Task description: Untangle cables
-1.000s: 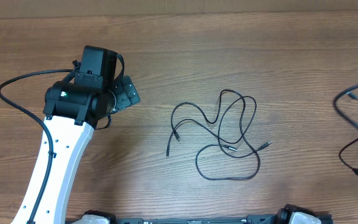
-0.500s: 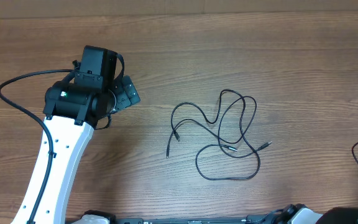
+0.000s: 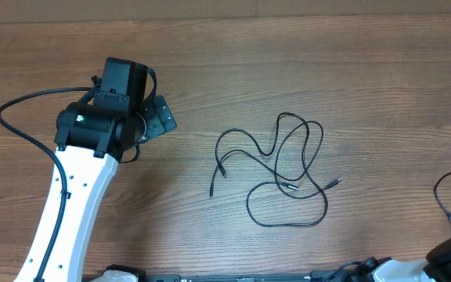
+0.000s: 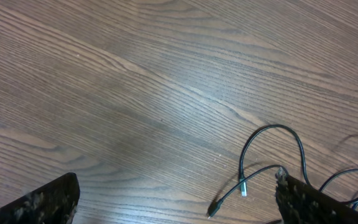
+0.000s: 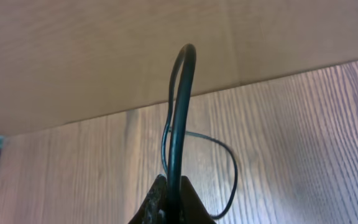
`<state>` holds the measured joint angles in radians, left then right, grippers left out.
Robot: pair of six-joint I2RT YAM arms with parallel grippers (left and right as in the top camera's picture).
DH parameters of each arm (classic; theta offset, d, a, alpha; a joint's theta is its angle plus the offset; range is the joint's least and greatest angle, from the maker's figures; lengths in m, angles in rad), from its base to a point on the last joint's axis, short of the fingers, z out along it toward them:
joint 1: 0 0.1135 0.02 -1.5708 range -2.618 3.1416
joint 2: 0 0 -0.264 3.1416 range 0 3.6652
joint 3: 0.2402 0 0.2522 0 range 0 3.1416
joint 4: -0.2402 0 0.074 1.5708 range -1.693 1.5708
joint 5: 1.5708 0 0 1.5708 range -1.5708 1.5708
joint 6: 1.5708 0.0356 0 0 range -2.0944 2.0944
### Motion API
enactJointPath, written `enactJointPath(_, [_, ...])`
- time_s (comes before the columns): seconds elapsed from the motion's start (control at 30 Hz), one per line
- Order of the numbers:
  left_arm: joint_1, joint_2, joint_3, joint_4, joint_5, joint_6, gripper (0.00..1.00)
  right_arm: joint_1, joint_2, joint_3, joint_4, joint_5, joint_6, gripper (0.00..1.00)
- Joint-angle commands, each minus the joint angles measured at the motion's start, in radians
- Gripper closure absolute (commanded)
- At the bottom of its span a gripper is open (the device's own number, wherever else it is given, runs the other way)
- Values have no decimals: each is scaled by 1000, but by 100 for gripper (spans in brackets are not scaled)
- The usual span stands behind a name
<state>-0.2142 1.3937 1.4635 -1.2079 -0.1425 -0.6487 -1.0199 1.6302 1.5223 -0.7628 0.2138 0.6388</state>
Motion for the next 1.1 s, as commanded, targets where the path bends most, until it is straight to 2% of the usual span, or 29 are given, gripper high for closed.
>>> enactJointPath(0.0, [5, 9, 16, 1, -14, -9, 0, -37, 31, 14, 6, -10, 24, 96])
enactJointPath(0.37, [5, 9, 16, 1, -14, -9, 0, -114, 101, 2, -2, -10, 23, 96])
enactJointPath(0.47, [5, 9, 16, 1, -14, -9, 1, -128, 101, 2, 2, -18, 23, 83])
enactJointPath(0.6, [5, 9, 16, 1, -14, -9, 1, -130, 101, 2, 2, -61, 23, 46])
enactJointPath(0.67, [5, 9, 16, 1, -14, -9, 0, -130, 101, 2, 0, -80, 23, 33])
enactJointPath(0.87, [5, 9, 16, 1, -14, -9, 0, -130, 101, 2, -10, -226, -6, 17])
enactJointPath(1.07, [5, 9, 16, 1, -14, -9, 0, -129, 101, 2, -24, -451, -102, 12])
